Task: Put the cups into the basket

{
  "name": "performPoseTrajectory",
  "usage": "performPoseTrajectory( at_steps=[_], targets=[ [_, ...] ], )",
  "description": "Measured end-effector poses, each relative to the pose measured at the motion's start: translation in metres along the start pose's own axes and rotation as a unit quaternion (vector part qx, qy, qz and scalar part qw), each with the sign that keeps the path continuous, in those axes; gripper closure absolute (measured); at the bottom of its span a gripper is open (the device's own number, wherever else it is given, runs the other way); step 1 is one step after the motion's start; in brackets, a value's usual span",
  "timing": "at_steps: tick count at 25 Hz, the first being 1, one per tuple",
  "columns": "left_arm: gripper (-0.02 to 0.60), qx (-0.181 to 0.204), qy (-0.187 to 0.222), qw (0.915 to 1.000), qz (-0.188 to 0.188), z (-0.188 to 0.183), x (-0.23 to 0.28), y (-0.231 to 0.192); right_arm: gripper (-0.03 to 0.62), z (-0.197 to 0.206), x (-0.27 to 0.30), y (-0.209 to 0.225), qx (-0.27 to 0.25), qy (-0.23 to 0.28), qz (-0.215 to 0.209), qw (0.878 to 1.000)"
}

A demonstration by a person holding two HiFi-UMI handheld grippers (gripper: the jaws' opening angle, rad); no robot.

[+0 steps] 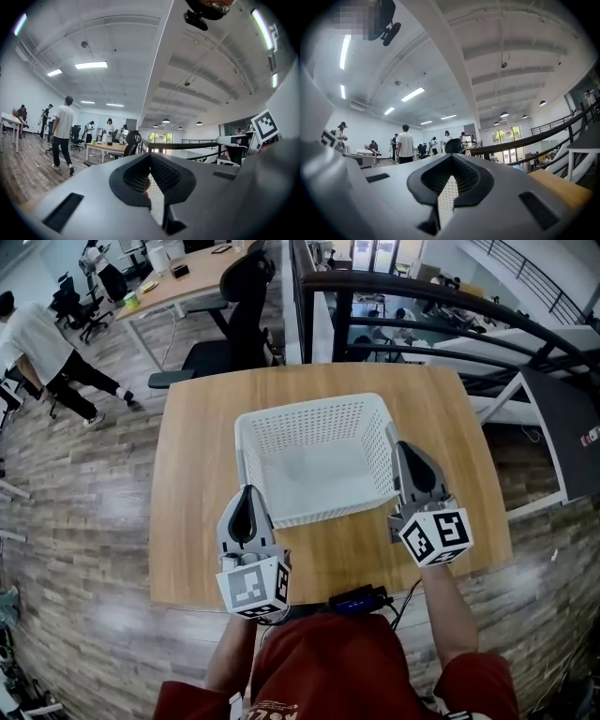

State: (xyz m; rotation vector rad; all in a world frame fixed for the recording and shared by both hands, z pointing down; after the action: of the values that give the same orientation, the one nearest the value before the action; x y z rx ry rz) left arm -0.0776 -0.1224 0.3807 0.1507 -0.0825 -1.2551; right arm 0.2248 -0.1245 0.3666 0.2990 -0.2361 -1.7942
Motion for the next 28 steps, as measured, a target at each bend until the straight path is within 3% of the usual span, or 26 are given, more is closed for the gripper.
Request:
performPoseTrajectory(
  at_steps=[15,22,28],
  targets=[
    [0.575,0.004,0.000,1.0000,0.006,-0.003,-0.009,0.007,0.583,-0.012,-0.042,-0.014,-0.014,0.037,0.013,0.999],
    [0.575,0.003,0.005,1.0000,0.001,0.001,-0.021,0.013,0.583,0.006,-0.060,-0.027,-0.039,0.024,0.013,0.999],
    [0.575,0.003,-0.002,1.0000,-0.005,0.010,-0.031,0.014,0.583,0.019,-0.072,-0.029,-0.015,0.026,0.015,0.999]
  ],
)
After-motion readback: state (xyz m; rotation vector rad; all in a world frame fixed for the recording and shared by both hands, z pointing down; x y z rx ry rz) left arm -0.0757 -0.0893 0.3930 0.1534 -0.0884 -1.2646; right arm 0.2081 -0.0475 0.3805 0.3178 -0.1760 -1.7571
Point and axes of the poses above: the fingertips, and each gripper's own axes: x forward along the fingers, y to its right, z out of its underside, the point moved 8 cm from there along -x, backward along the fingers, and after that the axes turned 13 degrees about x, right-handed, at the moved point
